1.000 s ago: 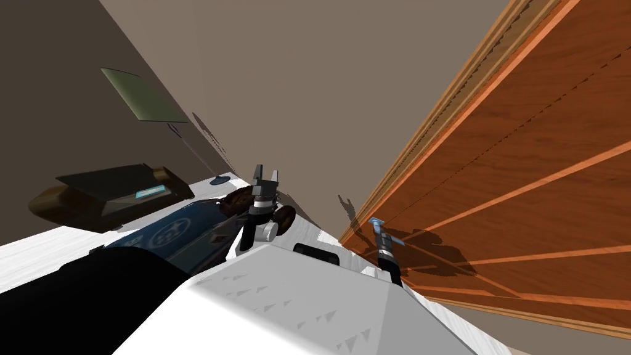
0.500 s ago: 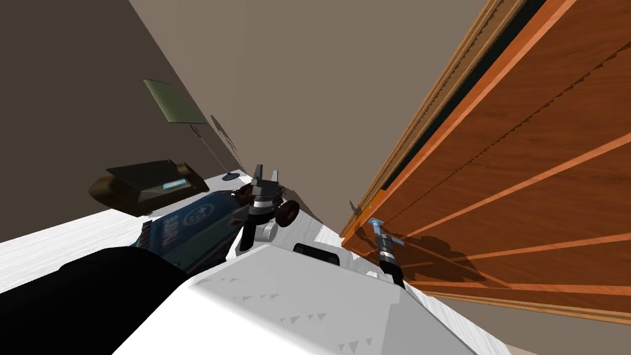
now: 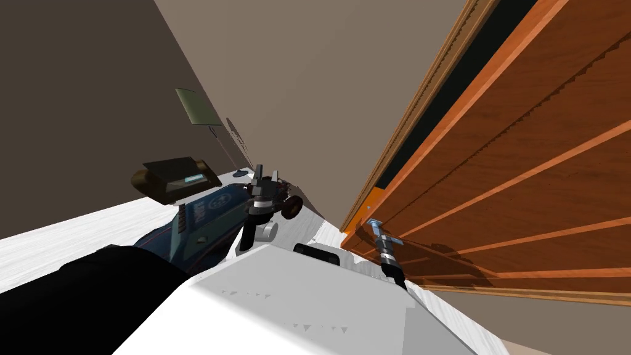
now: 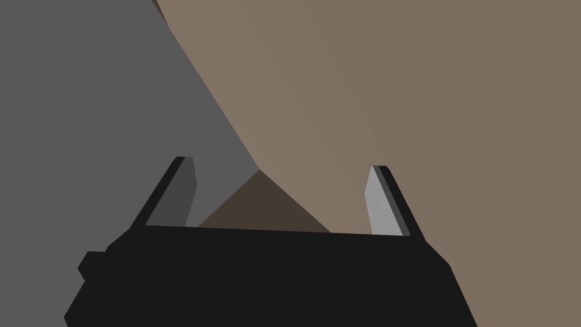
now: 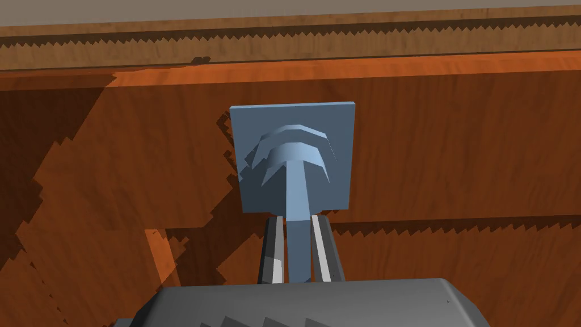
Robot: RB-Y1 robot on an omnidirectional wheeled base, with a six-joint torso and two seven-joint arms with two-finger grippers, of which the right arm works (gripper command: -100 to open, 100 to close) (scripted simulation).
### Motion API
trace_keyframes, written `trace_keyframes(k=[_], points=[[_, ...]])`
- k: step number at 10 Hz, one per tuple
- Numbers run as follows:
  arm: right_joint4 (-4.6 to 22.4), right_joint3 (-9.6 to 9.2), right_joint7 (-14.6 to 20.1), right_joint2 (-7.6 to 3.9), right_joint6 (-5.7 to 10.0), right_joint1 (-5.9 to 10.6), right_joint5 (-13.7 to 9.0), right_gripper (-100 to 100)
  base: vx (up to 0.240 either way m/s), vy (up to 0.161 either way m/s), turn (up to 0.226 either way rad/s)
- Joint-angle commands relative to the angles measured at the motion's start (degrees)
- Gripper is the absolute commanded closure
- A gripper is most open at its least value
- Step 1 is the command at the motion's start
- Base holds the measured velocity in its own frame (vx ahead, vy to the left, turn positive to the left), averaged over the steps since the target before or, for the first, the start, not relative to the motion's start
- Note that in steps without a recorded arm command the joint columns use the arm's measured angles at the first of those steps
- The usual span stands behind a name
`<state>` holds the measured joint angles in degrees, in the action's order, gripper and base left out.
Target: Pull the door open
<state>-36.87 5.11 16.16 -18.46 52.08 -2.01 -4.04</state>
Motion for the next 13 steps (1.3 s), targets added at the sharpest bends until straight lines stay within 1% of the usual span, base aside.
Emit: trace_keyframes(k=[1, 2, 3, 6, 9, 10, 11, 13], points=[[-0.1, -0.77, 1.09, -0.79, 1.18, -0.86, 0.48, 100, -0.118, -0.038, 0.106], [-0.13, -0.97, 1.38, -1.01, 1.5, -1.09, 0.61, 100, -0.175, -0.052, 0.132], [-0.19, -1.42, 2.03, -1.48, 2.2, -1.59, 0.89, 100, -0.204, -0.042, 0.098], [-0.39, -2.92, 4.15, -3.03, 4.5, -3.26, 1.83, 100, -0.203, -0.041, 0.108], [-0.58, -4.41, 6.26, -4.57, 6.79, -4.92, 2.77, 100, -0.243, -0.07, 0.111], [-0.22, -4.29, 5.86, -4.21, 6.33, -4.29, 2.67, 100, -0.109, -0.02, 0.023], [0.34, -4.74, 6.64, -4.75, 8.09, -5.42, 2.93, 100, -0.14, -0.05, 0.196], [0.85, -5.02, 7.36, -5.49, 10.05, -6.52, 3.08, 100, -0.259, -0.085, 0.228]])
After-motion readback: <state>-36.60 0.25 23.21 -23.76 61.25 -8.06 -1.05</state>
